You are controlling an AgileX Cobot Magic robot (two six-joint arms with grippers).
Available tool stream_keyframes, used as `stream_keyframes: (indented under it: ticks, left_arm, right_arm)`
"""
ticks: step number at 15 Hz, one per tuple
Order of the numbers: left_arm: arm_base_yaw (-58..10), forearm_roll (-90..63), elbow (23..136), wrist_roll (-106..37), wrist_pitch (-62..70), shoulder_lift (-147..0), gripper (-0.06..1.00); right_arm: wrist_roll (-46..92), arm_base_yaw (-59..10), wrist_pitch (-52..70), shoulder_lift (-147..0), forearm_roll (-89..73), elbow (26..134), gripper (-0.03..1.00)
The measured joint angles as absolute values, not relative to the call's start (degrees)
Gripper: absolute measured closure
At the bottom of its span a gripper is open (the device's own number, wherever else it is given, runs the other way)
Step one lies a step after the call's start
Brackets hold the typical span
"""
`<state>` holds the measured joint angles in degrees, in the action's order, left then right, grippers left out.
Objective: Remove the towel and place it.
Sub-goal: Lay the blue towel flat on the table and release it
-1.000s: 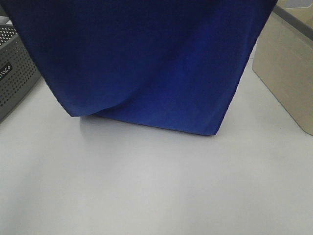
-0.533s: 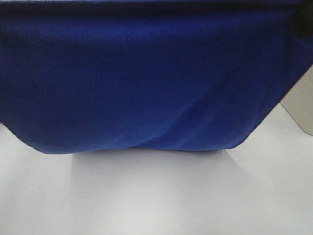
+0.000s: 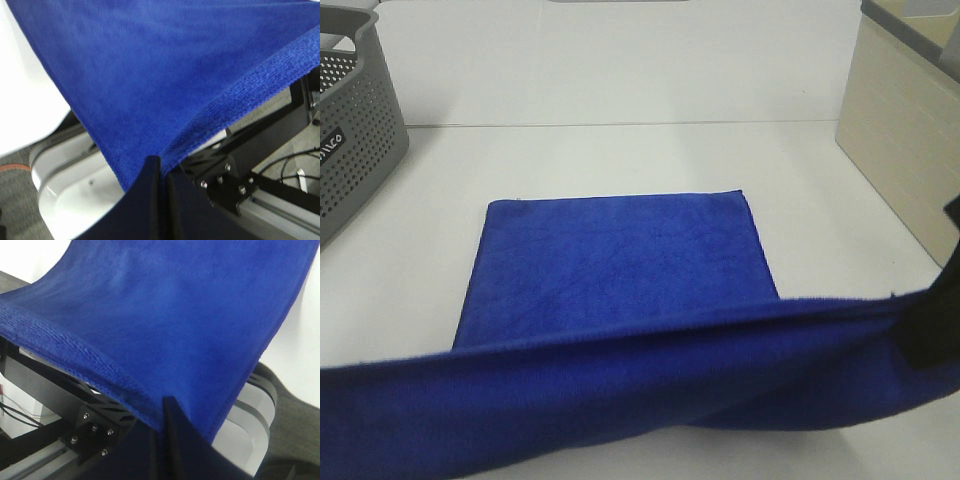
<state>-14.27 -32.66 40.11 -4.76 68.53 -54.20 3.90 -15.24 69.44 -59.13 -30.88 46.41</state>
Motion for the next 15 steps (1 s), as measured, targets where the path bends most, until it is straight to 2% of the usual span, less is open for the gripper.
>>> stream_keyframes:
  ticks: [3, 8, 15]
  left_arm:
    - [-14.3, -33.3, 34.7, -6.6, 68.4, -57.1, 0.94]
    - [-14.3, -32.8, 33.6, -9.7, 68.4, -64.5, 0.94]
    - [-14.1, -34.4, 33.5, -17.2, 65.8, -81.4, 0.94]
  right_arm:
    - [3.9, -15.2, 69.4, -62.1, -32.1, 41.2, 0.95]
    - [7.0, -15.2, 69.2, -70.2, -34.4, 34.5, 0.95]
    - [12.5, -15.2, 66.3, -88.4, -34.0, 34.0, 0.95]
